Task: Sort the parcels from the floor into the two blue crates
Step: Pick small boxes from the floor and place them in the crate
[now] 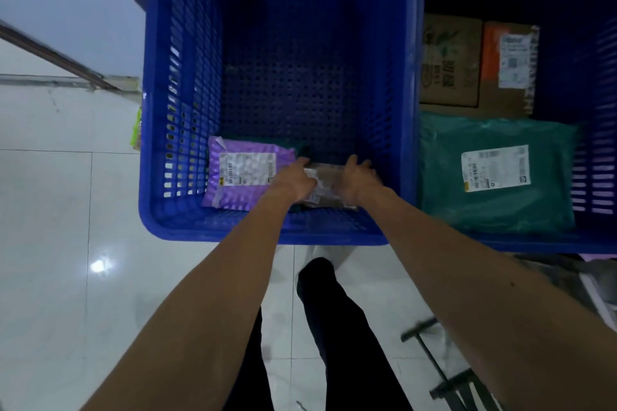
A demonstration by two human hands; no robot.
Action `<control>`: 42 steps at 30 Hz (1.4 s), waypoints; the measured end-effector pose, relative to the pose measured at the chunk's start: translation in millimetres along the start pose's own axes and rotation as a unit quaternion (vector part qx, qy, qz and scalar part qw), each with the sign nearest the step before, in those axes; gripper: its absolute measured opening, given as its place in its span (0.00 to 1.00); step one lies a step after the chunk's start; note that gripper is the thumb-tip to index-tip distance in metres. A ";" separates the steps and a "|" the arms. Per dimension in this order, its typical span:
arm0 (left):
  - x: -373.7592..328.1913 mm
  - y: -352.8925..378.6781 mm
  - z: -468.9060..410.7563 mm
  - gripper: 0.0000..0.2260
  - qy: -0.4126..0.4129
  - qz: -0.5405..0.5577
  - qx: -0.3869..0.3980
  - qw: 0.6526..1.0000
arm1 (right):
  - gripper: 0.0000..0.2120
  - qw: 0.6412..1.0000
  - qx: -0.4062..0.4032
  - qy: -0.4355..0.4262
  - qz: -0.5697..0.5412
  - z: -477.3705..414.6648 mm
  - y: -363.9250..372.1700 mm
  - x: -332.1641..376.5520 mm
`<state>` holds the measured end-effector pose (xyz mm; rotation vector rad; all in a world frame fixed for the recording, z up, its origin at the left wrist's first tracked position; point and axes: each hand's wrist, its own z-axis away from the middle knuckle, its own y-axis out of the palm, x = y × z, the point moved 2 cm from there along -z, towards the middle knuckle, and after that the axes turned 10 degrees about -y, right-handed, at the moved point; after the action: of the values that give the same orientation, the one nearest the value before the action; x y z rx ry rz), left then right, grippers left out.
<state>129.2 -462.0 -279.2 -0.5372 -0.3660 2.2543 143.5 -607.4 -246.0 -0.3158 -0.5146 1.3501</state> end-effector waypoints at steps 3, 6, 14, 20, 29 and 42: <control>1.5 14.0 -14.3 0.27 -0.009 -0.052 0.014 0.999 | 0.34 0.998 0.015 -0.014 0.064 -8.7 6.6 -1.0; 8.3 25.9 -22.3 0.26 -0.020 -0.119 0.016 0.993 | 0.29 0.982 0.029 -0.060 0.177 -12.4 16.0 -0.7; 10.9 6.6 -19.8 0.22 0.006 -0.249 -0.001 0.969 | 0.31 0.976 0.059 -0.065 0.199 -12.7 21.9 -1.7; 5.3 -0.1 -4.2 0.22 0.013 -0.243 -0.001 0.970 | 0.31 0.993 0.071 -0.038 0.082 0.9 15.5 -1.9; -24.1 -47.6 81.2 0.24 0.019 -0.183 -0.032 0.982 | 0.26 0.996 0.004 -0.071 0.058 81.6 -32.4 12.9; 26.8 -102.1 243.1 0.20 0.021 0.047 -0.092 0.994 | 0.26 0.988 -0.044 -0.148 0.018 213.7 -61.7 67.4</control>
<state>58.7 -396.9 -32.2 -0.7098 -0.5400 2.3079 92.5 -570.2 -22.3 -0.1977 -0.8208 1.4199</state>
